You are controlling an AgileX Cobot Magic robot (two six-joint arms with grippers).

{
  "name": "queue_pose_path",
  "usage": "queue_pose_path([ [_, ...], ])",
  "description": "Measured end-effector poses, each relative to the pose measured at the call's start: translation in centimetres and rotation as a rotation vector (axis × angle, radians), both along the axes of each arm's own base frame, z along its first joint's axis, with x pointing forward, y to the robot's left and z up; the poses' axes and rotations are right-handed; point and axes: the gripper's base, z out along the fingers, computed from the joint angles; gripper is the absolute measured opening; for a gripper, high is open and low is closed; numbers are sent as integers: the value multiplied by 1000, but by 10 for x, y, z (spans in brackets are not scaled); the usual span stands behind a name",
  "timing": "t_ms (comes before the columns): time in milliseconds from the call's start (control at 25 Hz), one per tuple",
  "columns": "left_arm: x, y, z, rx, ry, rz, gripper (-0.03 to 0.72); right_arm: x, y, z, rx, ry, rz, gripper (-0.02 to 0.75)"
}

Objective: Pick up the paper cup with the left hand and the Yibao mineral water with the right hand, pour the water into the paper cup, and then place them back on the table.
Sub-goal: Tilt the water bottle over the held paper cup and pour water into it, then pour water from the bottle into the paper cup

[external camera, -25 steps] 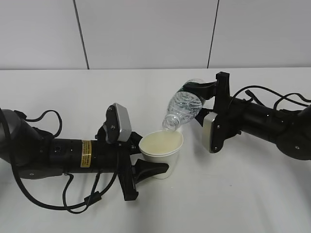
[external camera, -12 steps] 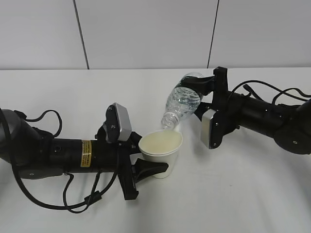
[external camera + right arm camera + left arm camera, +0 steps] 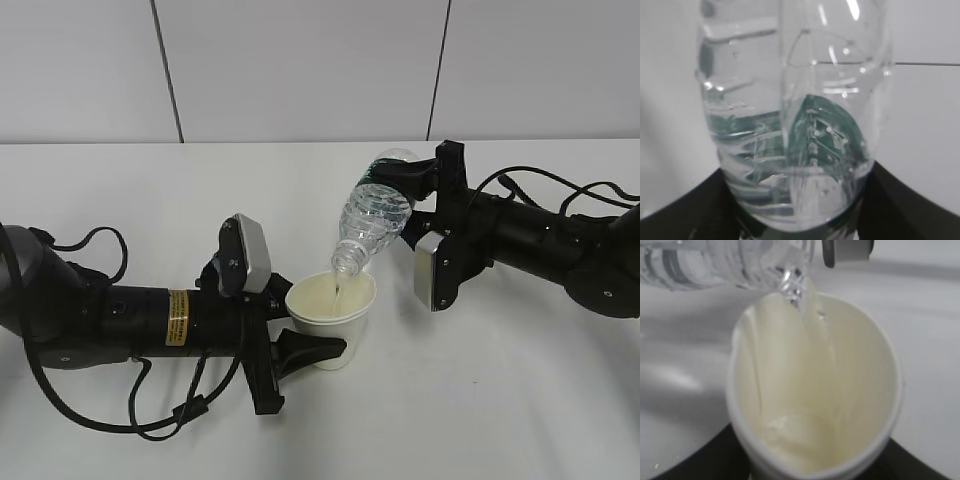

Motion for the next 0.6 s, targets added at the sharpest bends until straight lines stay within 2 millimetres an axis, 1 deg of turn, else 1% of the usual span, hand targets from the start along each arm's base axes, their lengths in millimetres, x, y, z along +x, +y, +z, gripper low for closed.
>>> queue_pose_path([
  [600, -1, 0, 0, 1, -3, -18, 380, 0, 0, 0, -32, -30, 4, 426],
])
